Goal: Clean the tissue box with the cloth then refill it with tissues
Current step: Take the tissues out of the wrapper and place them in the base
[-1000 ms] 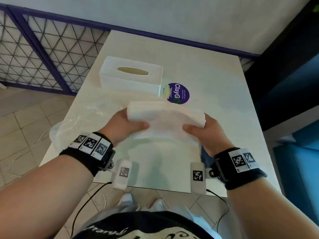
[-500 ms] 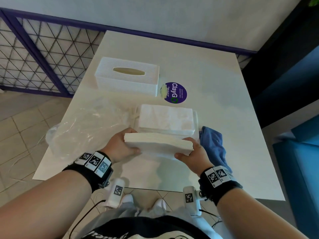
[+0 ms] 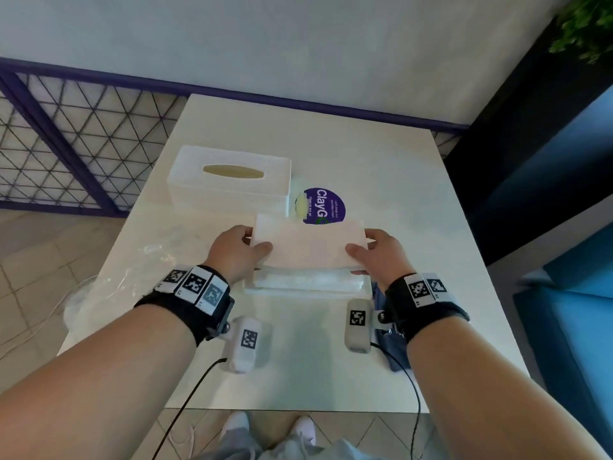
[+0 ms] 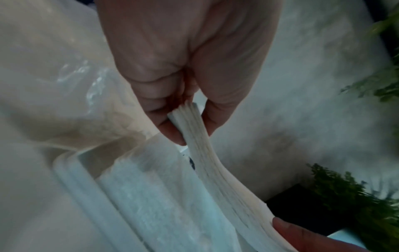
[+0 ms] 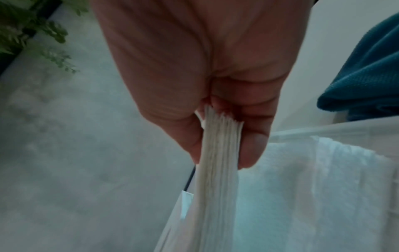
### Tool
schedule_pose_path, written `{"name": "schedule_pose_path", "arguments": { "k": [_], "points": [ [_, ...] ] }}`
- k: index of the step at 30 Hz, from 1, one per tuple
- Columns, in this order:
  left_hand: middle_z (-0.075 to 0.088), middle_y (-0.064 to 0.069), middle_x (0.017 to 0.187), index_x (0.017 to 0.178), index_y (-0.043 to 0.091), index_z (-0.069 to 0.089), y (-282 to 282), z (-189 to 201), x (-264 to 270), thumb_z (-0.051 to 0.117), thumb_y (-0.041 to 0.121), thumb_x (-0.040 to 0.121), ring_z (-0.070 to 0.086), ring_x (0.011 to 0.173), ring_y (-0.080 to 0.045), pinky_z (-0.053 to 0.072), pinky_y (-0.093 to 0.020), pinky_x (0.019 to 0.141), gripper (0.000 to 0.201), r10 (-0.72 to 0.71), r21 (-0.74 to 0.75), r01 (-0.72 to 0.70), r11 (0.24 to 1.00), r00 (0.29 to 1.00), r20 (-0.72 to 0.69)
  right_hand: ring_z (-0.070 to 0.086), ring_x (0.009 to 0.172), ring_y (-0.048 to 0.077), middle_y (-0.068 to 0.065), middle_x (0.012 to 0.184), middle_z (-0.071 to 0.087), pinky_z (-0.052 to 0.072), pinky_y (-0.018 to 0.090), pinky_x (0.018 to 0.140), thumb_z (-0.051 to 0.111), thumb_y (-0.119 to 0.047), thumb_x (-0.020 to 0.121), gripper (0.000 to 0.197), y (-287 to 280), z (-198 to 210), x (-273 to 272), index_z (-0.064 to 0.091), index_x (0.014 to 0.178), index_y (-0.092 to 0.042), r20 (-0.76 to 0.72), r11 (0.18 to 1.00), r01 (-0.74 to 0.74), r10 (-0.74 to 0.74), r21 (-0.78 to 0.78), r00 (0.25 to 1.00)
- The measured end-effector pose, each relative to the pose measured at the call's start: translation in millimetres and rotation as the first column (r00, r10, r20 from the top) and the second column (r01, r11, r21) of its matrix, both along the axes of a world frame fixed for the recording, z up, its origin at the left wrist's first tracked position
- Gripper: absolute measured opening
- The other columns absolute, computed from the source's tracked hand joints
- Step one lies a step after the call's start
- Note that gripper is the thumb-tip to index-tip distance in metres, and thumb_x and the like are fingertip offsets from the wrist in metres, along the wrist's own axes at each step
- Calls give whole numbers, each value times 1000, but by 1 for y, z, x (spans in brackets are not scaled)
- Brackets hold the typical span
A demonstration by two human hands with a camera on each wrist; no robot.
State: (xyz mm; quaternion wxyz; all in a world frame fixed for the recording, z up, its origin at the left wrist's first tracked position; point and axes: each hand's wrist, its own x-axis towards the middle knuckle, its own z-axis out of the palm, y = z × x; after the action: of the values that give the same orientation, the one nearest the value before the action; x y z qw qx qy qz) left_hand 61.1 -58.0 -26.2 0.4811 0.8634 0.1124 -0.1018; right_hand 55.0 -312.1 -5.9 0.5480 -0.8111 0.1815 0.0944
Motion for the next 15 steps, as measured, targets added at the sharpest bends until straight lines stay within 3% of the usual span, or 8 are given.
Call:
{"name": "schedule_pose_path", "arguments": {
  "k": [3, 6, 9, 11, 15],
  "points": [
    [70, -3, 106, 115, 12, 61, -2, -10, 0, 69, 34, 82, 66, 91, -21, 52, -36, 84, 40, 4, 11, -3, 1000, 1000, -23, 66, 89, 26, 1, 85, 60, 61, 35, 68, 69, -11, 86, 52, 0, -7, 4, 47, 133, -8, -45, 999, 3, -4, -33, 999],
    [69, -1, 106, 116, 12, 59, -5, -14, -1, 69, 32, 83, 65, 91, -21, 51, -32, 80, 40, -5, 45, 6, 999, 1000, -31, 65, 87, 24, 6, 91, 61, 61, 30, 62, 69, -11, 85, 53, -1, -14, 4, 48, 133, -7, -66, 996, 3, -8, -89, 998],
    [63, 0, 108, 124, 10, 54, -5, -19, -1, 70, 33, 83, 61, 96, -20, 46, -29, 83, 49, -31, 163, 30, 986, 1000, 1, 64, 99, 26, 9, 107, 62, 57, 34, 79, 71, -21, 85, 59, 0, -17, 2, 46, 136, -10, -102, 969, -58, 35, -239, 994],
    [58, -5, 115, 131, 10, 50, -2, -19, -1, 69, 29, 84, 59, 103, -21, 44, -29, 88, 54, -20, 194, 5, 981, 997, 77, 59, 112, 24, 10, 125, 57, 46, 32, 93, 71, -31, 84, 65, 0, -14, 1, 43, 139, -13, -118, 913, -122, 82, -389, 990],
    [56, -4, 113, 129, 13, 53, 8, -4, -13, 65, 19, 88, 57, 96, -14, 44, -23, 88, 44, -21, 149, -17, 989, 967, 252, 54, 116, 20, 8, 136, 48, 41, 29, 97, 67, -33, 86, 64, 9, 9, 9, 41, 141, -16, -33, 883, -134, 134, -450, 990]
  ]
}}
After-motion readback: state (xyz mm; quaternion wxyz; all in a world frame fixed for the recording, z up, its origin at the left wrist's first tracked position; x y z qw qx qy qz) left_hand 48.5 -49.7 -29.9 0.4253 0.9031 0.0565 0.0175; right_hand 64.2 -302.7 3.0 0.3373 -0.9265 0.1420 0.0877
